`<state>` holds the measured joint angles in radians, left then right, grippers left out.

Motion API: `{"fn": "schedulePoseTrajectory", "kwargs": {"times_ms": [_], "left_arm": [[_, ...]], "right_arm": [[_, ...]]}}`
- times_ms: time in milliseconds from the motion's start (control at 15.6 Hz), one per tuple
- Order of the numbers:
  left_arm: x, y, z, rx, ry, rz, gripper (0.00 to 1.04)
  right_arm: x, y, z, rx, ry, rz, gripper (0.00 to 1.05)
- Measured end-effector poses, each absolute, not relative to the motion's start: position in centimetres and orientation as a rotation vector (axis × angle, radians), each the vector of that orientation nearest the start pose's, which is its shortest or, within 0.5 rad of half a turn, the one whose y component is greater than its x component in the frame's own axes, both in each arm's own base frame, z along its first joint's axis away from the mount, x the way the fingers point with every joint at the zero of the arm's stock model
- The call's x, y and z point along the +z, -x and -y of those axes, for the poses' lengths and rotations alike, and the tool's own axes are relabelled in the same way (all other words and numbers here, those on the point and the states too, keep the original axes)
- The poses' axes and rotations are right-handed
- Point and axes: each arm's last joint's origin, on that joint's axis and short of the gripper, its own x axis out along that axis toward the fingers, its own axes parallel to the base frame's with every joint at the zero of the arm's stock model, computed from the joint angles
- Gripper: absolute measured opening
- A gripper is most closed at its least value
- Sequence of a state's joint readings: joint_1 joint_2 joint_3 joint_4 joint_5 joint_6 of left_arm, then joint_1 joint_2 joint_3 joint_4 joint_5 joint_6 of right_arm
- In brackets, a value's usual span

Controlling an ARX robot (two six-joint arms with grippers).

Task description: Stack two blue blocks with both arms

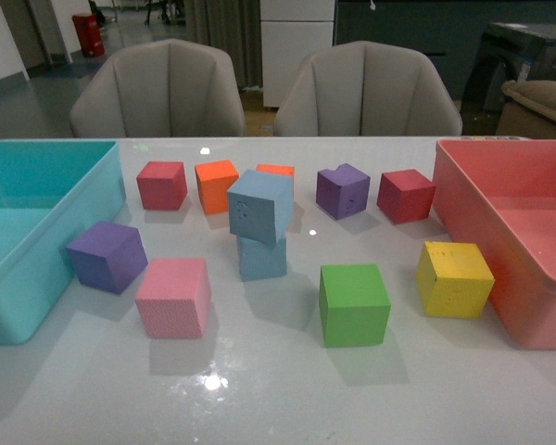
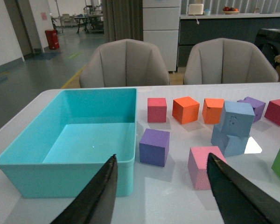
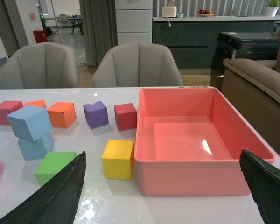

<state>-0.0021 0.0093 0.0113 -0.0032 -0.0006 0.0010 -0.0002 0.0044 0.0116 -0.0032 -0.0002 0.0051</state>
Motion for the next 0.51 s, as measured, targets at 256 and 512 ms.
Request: {"fn": "schedulePoseTrajectory", "kwargs": {"times_ms": [256,512], "left_arm": [[16.63,-9.76,0.02,-0.002,-0.002,-0.001,0.99],[16.63,-9.76,0.02,-0.002,-0.001,-0.001,0.98]], "right_arm": [[16.68,-9.73,0.00,0.000,-0.005,0.004,0.98],[16.68,-9.73,0.00,0.000,-0.005,0.004,0.98]]}}
